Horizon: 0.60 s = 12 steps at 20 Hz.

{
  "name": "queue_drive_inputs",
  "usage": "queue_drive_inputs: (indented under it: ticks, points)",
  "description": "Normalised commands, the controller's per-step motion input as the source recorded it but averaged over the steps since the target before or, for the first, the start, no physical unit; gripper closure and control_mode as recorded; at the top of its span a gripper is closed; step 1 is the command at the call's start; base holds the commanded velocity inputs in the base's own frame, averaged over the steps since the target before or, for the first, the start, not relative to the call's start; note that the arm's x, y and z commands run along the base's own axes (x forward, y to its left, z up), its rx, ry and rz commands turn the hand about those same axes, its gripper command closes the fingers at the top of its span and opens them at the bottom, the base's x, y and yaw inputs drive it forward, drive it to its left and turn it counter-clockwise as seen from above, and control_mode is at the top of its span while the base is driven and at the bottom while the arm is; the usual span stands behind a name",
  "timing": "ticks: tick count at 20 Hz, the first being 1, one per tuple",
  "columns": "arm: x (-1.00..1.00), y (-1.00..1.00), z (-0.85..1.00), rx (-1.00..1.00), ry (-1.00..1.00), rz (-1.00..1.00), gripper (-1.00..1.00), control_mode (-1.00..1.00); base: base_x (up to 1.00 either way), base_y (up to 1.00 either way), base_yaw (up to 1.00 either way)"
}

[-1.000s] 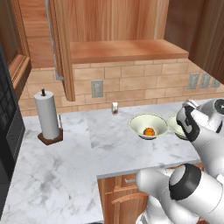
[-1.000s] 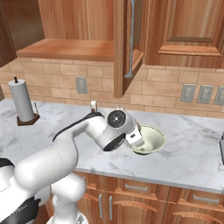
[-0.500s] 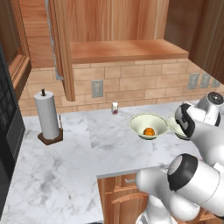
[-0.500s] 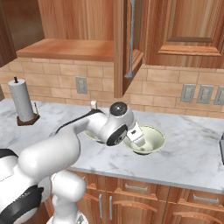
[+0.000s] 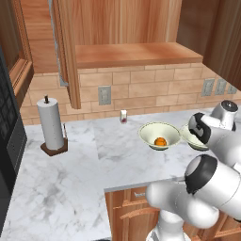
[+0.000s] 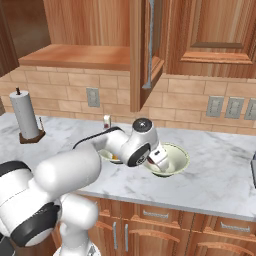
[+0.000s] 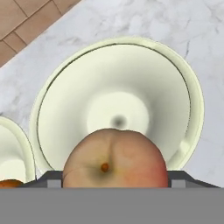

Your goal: Pick both bowls and place them on the counter. Then place the peach in one bowl and place the orange in the other bowl.

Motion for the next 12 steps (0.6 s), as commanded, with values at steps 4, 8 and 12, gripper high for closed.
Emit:
queue_drive_inputs:
  ticks: [4,8,12]
  points:
    - [0.02,-0.03,-0.15,0.00,0.00,0.08,1.00,-1.00,0.00,0.00,0.00]
    - [0.14,0.00,-0.09,0.00,0.07,0.02,1.00,-1.00,0.00,0.00,0.00]
    - [0.18,-0.01,-0.06,0.00,0.14,0.00,1.00,-1.00,0.00,0.00,0.00]
